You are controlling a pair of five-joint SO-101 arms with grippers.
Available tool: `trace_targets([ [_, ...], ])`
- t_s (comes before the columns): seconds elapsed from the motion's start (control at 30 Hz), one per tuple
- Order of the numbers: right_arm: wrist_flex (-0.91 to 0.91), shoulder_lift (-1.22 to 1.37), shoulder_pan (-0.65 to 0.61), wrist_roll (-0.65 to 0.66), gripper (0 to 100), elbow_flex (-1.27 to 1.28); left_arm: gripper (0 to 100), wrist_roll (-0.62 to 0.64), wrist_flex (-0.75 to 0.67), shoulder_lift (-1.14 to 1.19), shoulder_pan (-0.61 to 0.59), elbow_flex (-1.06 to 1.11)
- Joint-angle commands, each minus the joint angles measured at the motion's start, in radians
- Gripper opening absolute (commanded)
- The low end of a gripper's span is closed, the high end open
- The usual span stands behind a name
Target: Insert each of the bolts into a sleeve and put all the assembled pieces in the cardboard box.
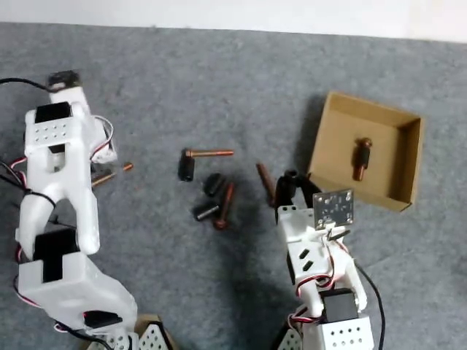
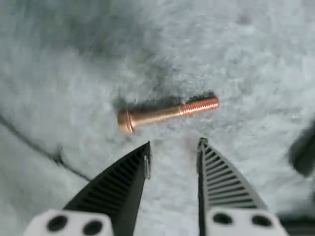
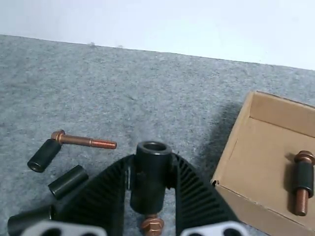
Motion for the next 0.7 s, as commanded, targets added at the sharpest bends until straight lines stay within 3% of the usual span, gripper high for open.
trace_targets([
  [0.0,-0.038,-0.013,0.005,0.011,0.4,0.081,14,0.407,0.089,-0.062,0.022,-0.045],
  [0.1,-0.038,-0.013,0.005,0.011,0.4,0.081,14,0.575,0.117,-0.053,0.021,-0.042],
  [0.23,-0.038,-0.013,0.005,0.011,0.4,0.081,14,0.677,0.118,-0.051,0.050,0.007],
  [0.67,-0.035,-0.012,0.005,0.077,0.4,0.111,14,0.845,-0.342,-0.053,0.059,0.289],
])
